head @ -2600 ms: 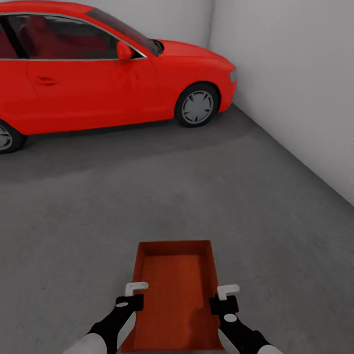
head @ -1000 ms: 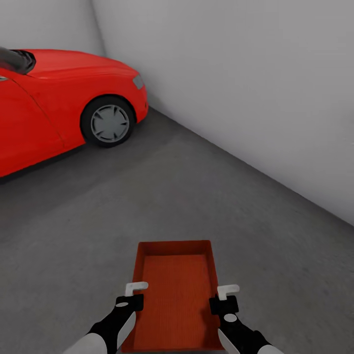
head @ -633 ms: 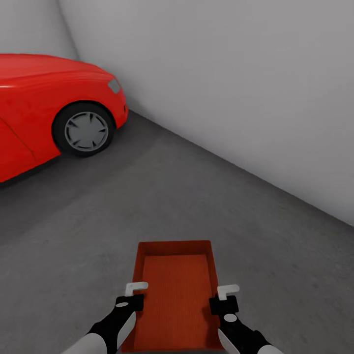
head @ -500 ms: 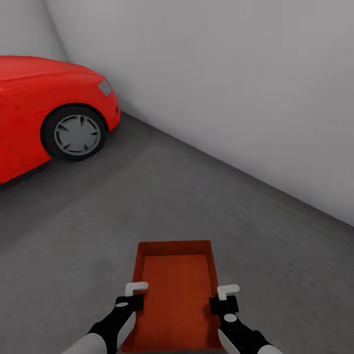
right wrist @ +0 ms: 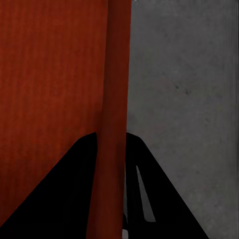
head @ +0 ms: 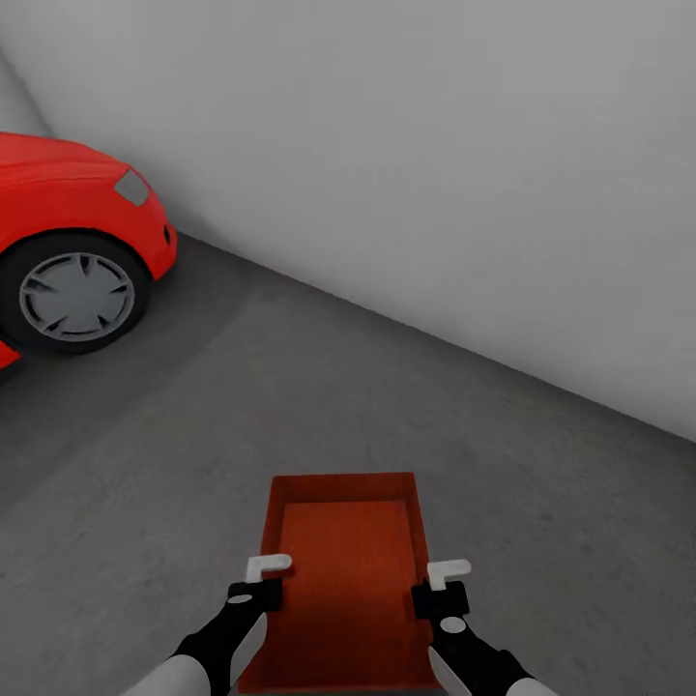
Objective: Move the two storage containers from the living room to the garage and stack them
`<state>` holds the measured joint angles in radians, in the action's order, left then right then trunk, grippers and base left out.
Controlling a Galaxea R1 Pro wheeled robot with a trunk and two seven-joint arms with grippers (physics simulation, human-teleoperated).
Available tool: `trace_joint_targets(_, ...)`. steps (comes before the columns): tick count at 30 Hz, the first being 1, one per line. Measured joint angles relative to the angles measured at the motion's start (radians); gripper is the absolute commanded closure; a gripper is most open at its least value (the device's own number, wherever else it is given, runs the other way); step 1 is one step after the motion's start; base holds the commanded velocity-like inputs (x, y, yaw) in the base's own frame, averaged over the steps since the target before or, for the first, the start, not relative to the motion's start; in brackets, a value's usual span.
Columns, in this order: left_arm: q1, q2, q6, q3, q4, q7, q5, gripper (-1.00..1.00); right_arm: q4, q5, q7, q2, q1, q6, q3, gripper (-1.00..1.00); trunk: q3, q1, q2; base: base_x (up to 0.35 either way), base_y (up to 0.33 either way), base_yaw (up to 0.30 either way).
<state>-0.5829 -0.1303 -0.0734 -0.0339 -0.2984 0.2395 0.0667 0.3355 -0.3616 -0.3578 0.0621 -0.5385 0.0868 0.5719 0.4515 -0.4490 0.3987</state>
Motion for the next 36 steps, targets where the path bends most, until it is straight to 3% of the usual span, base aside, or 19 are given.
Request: trace_joint_targets(36,0.000,0.000,0.000,-0.001,0.000,0.000,0.000,1.00,0.000,0.001,0.000,0.000,0.000,0.000,-0.001,1.00,0.000,0.000,0.000,0.321,0.000,-0.299)
